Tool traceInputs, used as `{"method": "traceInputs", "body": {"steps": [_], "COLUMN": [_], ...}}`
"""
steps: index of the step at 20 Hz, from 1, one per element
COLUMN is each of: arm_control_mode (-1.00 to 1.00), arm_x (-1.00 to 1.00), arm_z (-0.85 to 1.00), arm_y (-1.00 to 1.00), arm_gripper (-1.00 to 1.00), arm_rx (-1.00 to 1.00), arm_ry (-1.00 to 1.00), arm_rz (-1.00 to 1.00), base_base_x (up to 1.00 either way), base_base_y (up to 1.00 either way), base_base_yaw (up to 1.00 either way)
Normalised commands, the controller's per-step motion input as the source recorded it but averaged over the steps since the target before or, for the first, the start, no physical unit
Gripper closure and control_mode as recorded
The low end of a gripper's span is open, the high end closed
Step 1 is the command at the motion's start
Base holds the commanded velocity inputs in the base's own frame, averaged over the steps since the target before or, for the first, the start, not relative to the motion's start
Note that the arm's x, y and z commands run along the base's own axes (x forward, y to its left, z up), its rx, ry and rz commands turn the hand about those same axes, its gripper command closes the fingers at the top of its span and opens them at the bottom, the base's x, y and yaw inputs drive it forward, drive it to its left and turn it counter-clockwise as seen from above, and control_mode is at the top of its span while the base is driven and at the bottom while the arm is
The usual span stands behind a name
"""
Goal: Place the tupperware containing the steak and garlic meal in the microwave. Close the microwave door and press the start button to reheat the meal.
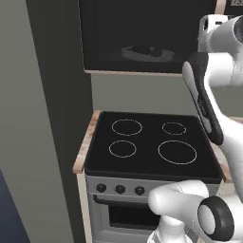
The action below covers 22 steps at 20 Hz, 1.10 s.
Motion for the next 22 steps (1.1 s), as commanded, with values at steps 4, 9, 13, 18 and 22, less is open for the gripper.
{"method": "traceInputs", "body": {"steps": [4,9,13,18,22], "arm_control_mode": [-1.0,-1.0,-1.0,-1.0,-1.0], "arm_x": [-0.27,-0.05,0.0,0.0,0.0], "arm_z": [0.19,0.14,0.02,0.14,0.09], "arm_y": [-0.88,-0.69,-0.53,-0.48,-0.38], "arm_gripper": [-1.0,-1.0,-1.0,1.0,1.0], "arm_rx": [0.42,0.33,0.2,0.16,0.14], "arm_ry": [-0.12,-0.23,-0.2,-0.09,-0.04], "arm_rz": [0.02,0.07,0.08,0.06,0.05], "base_base_x": [0.0,0.0,0.0,0.0,0.0], "base_base_y": [0.0,0.0,0.0,0.0,0.0], "base_base_yaw": [0.0,0.0,0.0,0.0,0.0]}}
